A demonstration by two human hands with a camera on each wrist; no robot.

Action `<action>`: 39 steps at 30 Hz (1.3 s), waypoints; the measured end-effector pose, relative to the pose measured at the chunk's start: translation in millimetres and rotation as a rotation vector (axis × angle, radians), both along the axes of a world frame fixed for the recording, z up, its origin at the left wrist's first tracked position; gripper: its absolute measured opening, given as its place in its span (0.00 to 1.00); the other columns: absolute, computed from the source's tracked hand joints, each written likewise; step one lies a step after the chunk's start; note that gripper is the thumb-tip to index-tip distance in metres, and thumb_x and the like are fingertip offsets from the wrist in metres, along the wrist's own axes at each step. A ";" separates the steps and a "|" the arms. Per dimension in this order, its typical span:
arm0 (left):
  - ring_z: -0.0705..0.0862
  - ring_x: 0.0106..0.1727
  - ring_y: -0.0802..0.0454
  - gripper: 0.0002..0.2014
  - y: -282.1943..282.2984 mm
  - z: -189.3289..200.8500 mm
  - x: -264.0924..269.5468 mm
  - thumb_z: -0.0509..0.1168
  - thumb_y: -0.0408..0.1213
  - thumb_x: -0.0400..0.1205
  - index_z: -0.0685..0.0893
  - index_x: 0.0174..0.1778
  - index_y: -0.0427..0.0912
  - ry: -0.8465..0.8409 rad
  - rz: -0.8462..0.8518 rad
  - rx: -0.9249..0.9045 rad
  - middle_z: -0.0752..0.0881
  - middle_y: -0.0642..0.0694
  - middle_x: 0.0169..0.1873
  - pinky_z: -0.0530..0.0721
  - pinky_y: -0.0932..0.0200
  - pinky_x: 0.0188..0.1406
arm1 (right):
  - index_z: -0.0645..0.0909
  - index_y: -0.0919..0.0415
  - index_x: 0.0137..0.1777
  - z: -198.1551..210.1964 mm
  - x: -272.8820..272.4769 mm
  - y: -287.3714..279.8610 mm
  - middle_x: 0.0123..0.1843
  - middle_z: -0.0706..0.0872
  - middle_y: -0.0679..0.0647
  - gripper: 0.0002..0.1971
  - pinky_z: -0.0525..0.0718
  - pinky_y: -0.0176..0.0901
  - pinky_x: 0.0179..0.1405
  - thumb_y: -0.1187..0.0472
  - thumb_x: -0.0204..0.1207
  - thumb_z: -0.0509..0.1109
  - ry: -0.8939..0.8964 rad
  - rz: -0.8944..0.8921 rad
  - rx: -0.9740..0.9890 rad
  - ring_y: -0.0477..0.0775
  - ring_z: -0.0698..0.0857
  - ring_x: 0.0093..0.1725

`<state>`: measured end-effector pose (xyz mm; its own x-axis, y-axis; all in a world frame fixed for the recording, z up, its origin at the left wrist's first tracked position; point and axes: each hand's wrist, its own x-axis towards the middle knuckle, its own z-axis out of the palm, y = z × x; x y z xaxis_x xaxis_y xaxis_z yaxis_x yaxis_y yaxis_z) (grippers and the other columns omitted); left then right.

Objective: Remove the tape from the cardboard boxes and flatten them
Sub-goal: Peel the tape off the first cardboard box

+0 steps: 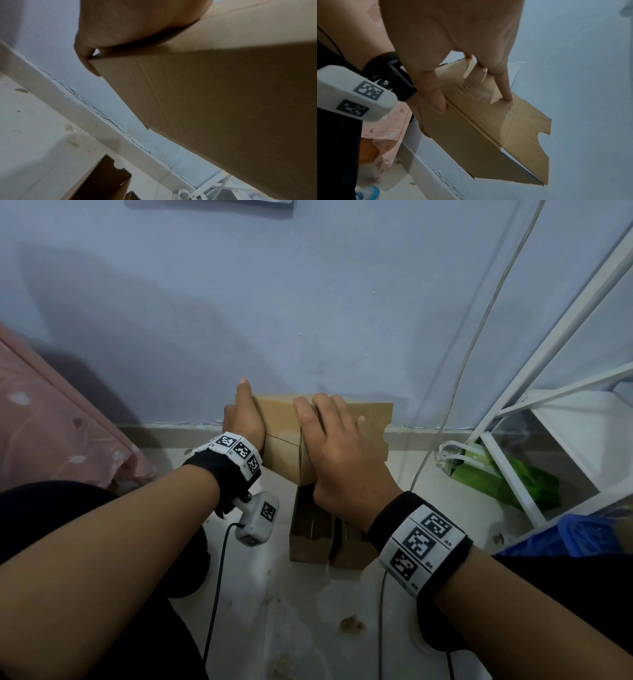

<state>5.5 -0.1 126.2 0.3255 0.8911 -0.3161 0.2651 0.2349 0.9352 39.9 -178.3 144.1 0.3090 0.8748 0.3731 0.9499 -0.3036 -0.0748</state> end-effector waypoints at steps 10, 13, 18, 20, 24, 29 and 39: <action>0.76 0.47 0.41 0.28 15.1 -2.7 5.6 0.52 0.60 0.85 0.83 0.51 0.36 0.001 0.119 0.069 0.79 0.45 0.41 0.71 0.48 0.49 | 0.49 0.57 0.91 1.5 0.6 -4.3 0.91 0.55 0.56 0.58 0.60 0.83 0.81 0.74 0.59 0.70 0.339 -0.009 0.075 0.61 0.49 0.91; 0.71 0.40 0.42 0.22 11.6 0.1 6.3 0.53 0.56 0.86 0.71 0.33 0.44 0.002 0.157 0.043 0.71 0.47 0.31 0.69 0.50 0.45 | 0.37 0.56 0.92 -0.3 -4.4 -1.5 0.93 0.38 0.50 0.61 0.42 0.77 0.87 0.76 0.60 0.66 0.431 -0.015 0.098 0.51 0.33 0.91; 0.76 0.45 0.40 0.21 11.0 5.4 8.1 0.53 0.54 0.87 0.74 0.34 0.43 -0.059 0.234 -0.033 0.75 0.48 0.33 0.71 0.51 0.47 | 0.43 0.56 0.92 -4.3 -8.6 6.2 0.93 0.38 0.53 0.53 0.36 0.70 0.87 0.73 0.67 0.63 0.649 -0.033 0.315 0.48 0.32 0.90; 0.76 0.46 0.40 0.21 11.1 6.2 7.8 0.53 0.53 0.88 0.76 0.37 0.42 -0.057 0.248 -0.033 0.77 0.47 0.35 0.71 0.51 0.47 | 0.47 0.45 0.91 -2.7 -8.8 8.4 0.93 0.43 0.46 0.45 0.37 0.72 0.87 0.62 0.74 0.61 0.721 -0.022 0.397 0.44 0.34 0.90; 0.78 0.53 0.39 0.25 5.5 8.7 8.8 0.50 0.52 0.89 0.82 0.61 0.36 -0.029 0.231 -0.011 0.84 0.40 0.55 0.72 0.50 0.53 | 0.66 0.35 0.83 2.9 -2.3 9.3 0.92 0.54 0.42 0.28 0.40 0.71 0.87 0.48 0.81 0.55 0.830 -0.101 0.550 0.40 0.42 0.90; 0.76 0.52 0.43 0.26 -10.1 4.9 13.7 0.47 0.57 0.91 0.79 0.63 0.38 0.030 0.133 0.186 0.80 0.45 0.52 0.68 0.53 0.53 | 0.66 0.41 0.84 -11.1 -0.9 22.9 0.90 0.59 0.45 0.33 0.54 0.64 0.88 0.33 0.80 0.54 1.036 -0.430 0.861 0.47 0.54 0.89; 0.82 0.57 0.36 0.25 -17.5 5.1 13.7 0.47 0.61 0.88 0.75 0.52 0.40 0.068 0.161 0.339 0.85 0.42 0.52 0.78 0.39 0.65 | 0.71 0.42 0.79 -18.7 32.3 30.8 0.73 0.82 0.56 0.58 0.84 0.71 0.65 0.17 0.46 0.73 1.803 -0.712 0.844 0.66 0.85 0.68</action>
